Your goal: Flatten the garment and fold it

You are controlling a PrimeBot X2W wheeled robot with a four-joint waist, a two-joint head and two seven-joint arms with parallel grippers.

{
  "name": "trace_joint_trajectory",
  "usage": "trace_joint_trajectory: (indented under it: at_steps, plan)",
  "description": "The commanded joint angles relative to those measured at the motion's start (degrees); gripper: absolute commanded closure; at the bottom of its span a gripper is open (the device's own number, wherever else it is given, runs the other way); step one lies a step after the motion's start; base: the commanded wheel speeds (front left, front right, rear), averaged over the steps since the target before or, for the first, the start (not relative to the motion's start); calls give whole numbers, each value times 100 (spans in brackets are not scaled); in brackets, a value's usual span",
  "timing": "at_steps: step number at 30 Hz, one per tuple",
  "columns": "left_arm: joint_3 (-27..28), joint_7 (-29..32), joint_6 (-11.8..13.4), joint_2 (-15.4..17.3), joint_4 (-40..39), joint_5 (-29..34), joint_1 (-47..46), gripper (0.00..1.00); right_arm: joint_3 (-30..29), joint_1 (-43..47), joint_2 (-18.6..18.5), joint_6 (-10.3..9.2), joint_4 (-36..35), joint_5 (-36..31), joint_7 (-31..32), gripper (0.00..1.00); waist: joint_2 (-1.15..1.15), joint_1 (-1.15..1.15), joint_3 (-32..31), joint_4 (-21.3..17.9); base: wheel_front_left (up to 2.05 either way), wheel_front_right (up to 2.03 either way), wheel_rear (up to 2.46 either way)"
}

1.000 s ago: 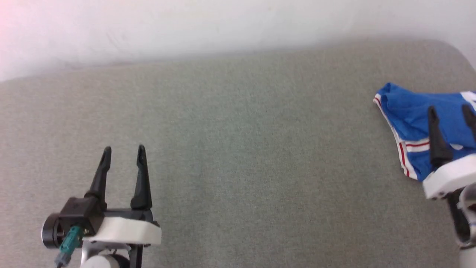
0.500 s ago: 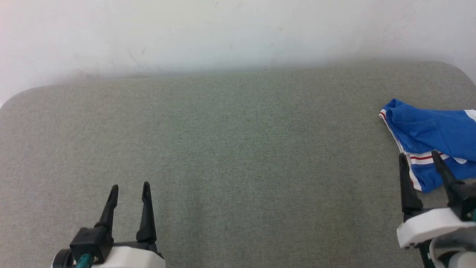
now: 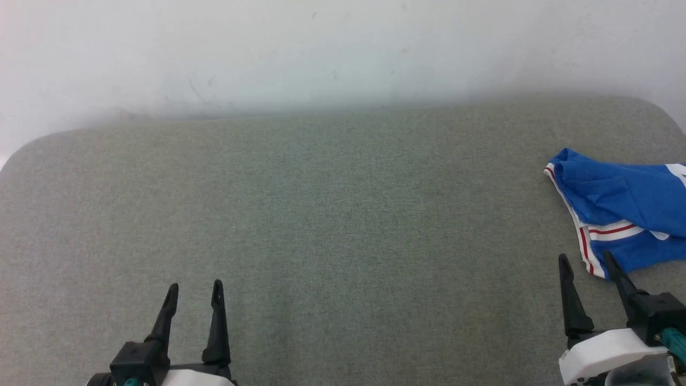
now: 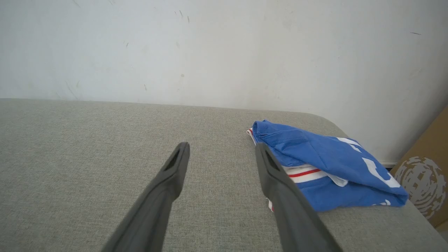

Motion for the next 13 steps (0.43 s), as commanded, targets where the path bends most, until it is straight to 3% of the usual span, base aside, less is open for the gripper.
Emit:
trace_joint_trajectory:
  at_steps: [1, 13]
  plan:
    - [26, -28, -48, -24, 29, 23, 82, 0, 6, 7, 23, -11, 20, 36, -51, 0, -1, 0, 10, -19, 0, 0, 0]
    - [105, -38, -117, -84, 112, -92, 33, 0, 5, -56, 23, -11, 79, 72, -47, 0, -1, 0, 58, -44, 0, 0, 0]
